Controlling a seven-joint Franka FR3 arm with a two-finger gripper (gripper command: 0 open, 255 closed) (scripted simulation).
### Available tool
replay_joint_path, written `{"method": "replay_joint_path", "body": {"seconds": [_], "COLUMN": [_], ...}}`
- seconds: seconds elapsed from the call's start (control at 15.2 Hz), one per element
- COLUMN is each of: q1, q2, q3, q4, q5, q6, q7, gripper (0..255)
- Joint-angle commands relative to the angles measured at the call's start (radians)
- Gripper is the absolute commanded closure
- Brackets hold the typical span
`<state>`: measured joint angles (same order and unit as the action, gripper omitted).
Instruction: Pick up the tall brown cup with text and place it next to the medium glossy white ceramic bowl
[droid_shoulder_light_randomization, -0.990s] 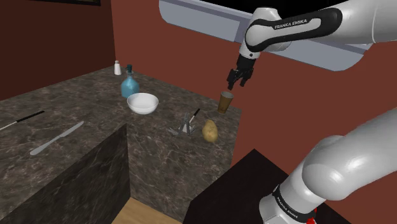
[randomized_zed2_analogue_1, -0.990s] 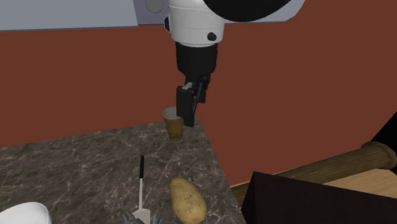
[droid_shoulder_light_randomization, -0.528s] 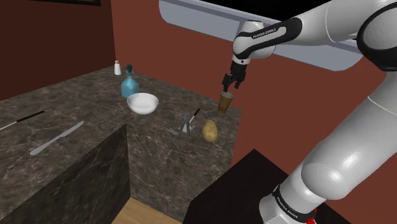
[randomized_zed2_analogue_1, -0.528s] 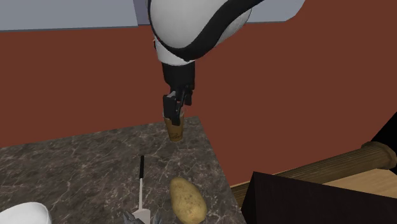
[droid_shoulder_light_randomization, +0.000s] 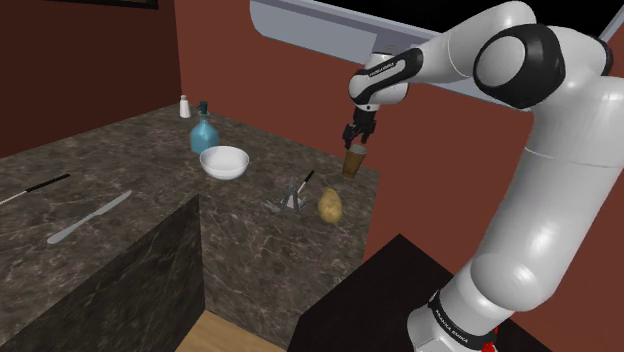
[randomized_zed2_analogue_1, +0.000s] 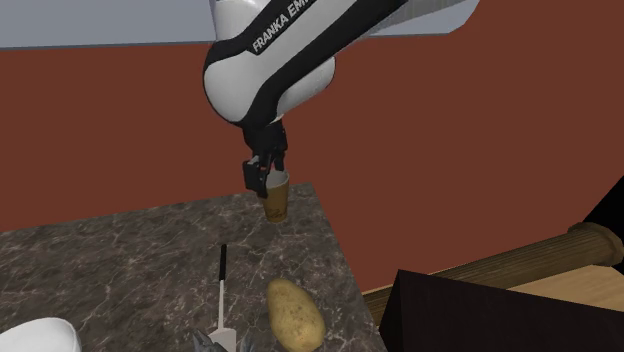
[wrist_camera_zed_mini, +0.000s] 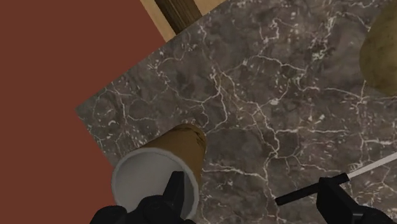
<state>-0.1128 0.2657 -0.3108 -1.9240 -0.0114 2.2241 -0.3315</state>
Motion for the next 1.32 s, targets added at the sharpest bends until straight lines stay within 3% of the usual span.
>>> {"method": "replay_joint_path", "body": {"seconds": [0.0,0.26,0.79,1.25], "q1": [-0.022,-0.069,-0.085,-0.085], "q2": [0.085,0.246,0.311,0.311], "q3": [0.0,0.01,0.02,0.021], "q4": [0.082,0.244,0.235,0.235], "q5": [0.023,0.059,0.076,0.076], "q6": [-0.002,-0.01,0.063,0.063], "q7": [-0.029,-0.068,-0.078,-0.078], "gripper": [0,0,0,0]}}
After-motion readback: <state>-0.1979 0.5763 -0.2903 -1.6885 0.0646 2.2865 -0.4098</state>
